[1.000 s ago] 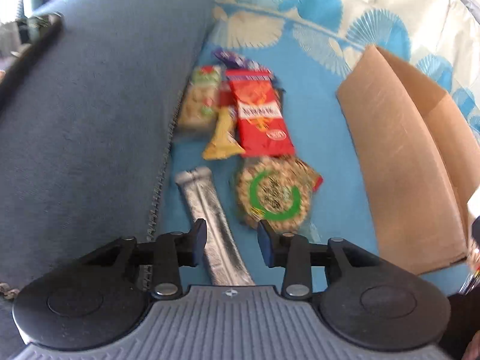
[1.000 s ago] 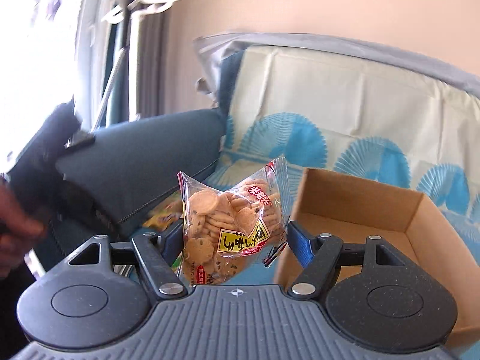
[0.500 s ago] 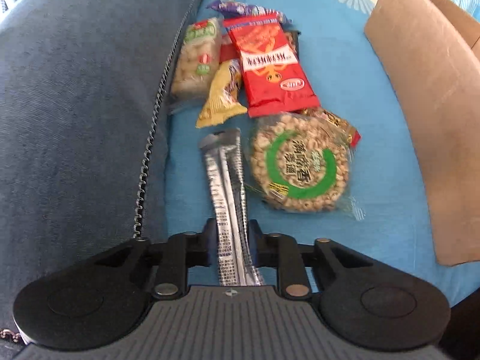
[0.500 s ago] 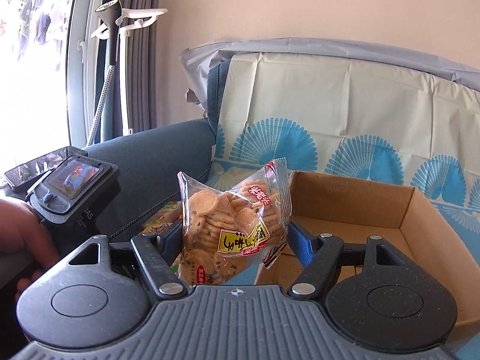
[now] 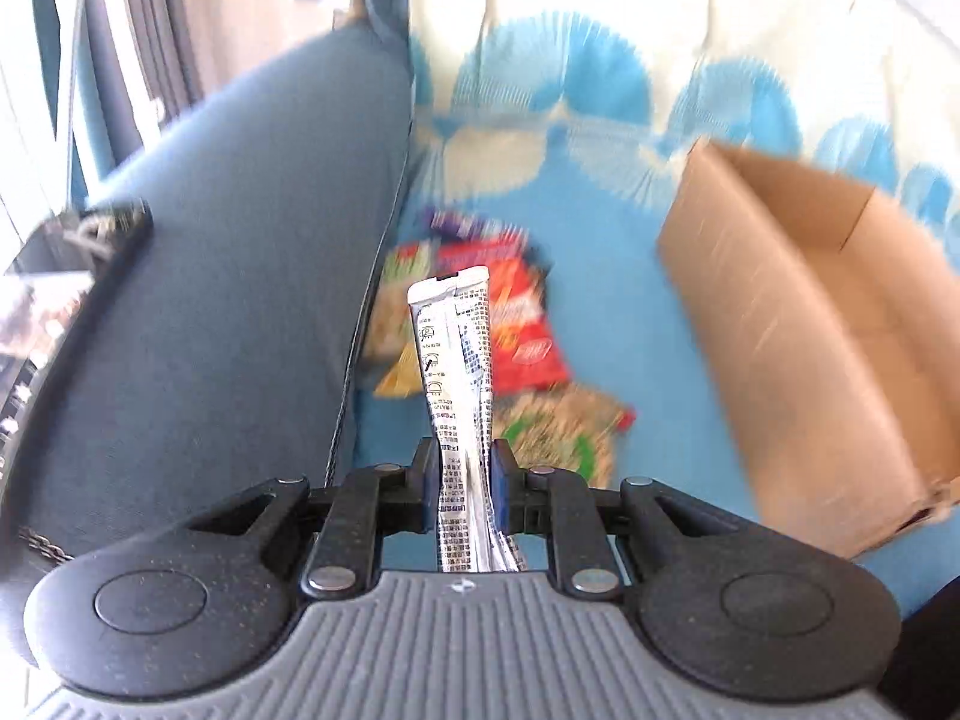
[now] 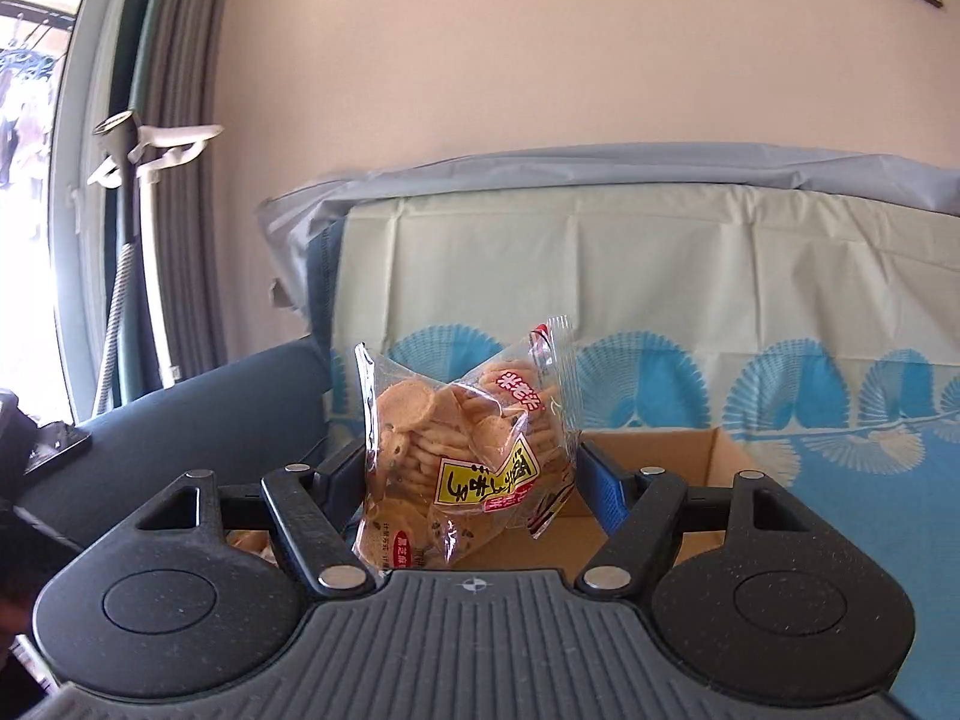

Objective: Organize snacks
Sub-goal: 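Carry the cookie bag in the right gripper over the box while the left carries the silver packet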

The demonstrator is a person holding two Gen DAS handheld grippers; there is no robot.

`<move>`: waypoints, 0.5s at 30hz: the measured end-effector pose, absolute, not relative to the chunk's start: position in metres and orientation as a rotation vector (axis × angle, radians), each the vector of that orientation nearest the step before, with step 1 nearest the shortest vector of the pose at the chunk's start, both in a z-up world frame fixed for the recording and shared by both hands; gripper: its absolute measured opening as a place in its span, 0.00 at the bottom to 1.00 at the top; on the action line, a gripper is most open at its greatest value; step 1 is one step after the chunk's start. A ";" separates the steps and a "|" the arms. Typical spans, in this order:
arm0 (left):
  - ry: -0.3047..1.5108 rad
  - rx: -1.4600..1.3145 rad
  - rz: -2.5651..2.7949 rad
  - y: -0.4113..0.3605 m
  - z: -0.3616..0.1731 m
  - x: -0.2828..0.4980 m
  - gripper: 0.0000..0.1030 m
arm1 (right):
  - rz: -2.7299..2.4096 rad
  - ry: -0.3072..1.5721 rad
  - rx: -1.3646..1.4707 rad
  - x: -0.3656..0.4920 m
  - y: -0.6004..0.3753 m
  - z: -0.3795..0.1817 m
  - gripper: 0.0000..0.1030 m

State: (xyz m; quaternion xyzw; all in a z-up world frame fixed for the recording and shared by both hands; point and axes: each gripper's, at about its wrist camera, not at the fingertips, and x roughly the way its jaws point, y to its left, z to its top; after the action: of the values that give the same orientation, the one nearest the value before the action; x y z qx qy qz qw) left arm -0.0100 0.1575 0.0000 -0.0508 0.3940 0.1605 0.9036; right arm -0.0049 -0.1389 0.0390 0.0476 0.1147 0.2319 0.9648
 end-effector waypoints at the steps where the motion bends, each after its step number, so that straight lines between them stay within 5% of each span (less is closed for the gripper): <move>1: 0.789 -0.105 0.324 0.155 0.005 -0.014 0.18 | 0.455 0.230 0.103 -0.001 -0.143 0.039 0.72; 15: 0.630 -0.131 0.240 0.126 0.013 -0.002 0.18 | 0.356 0.280 0.120 0.052 -0.182 0.007 0.72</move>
State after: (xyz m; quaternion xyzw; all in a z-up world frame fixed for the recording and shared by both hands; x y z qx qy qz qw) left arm -0.0018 0.1260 0.0133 -0.0642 0.3087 0.1178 0.9417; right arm 0.0522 -0.1824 0.0071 0.0595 0.1387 0.1763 0.9727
